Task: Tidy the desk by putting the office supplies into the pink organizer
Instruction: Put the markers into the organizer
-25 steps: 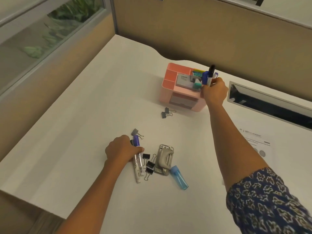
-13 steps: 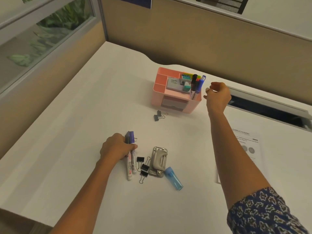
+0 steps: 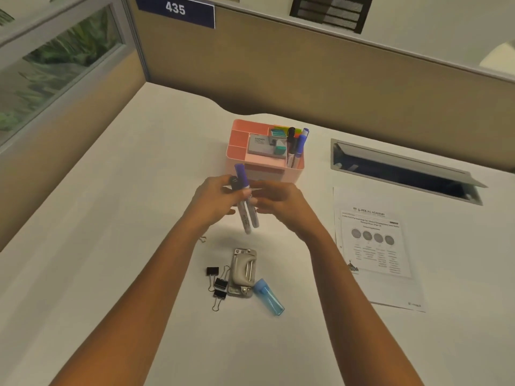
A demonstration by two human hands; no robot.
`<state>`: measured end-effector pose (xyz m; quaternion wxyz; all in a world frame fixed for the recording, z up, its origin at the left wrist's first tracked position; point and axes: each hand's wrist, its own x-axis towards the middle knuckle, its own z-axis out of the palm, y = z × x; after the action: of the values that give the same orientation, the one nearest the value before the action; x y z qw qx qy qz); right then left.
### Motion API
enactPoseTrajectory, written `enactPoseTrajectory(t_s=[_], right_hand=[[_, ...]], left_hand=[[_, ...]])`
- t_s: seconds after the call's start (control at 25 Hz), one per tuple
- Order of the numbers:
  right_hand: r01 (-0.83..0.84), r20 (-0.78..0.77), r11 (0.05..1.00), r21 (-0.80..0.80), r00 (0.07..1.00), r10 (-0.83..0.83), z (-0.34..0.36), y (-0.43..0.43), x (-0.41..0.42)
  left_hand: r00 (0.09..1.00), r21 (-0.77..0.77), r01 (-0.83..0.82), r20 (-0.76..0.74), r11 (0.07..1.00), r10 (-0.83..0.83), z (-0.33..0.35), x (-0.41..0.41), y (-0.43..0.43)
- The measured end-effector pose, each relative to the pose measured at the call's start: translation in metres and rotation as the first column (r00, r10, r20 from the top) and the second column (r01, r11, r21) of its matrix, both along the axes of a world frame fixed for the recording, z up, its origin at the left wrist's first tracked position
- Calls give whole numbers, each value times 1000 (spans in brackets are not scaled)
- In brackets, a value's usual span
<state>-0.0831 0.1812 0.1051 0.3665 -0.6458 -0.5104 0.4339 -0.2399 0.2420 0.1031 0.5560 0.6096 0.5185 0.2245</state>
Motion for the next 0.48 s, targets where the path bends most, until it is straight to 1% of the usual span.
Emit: enactPoseTrajectory(t_s=[0.12,0.24,0.48], right_hand=[[75,117,995,58,990,-81,0,1,6],[145,184,986,84,970,-158,0,1,13],[173,312,983,56,932,-182,9,7,33]], left_hand=[[999,21,-18,43,1000,17,4,20,-1],[1000,78,-6,24,997,4,3,36,-2],[998,194,47,36,980,-55,17,72,-5]])
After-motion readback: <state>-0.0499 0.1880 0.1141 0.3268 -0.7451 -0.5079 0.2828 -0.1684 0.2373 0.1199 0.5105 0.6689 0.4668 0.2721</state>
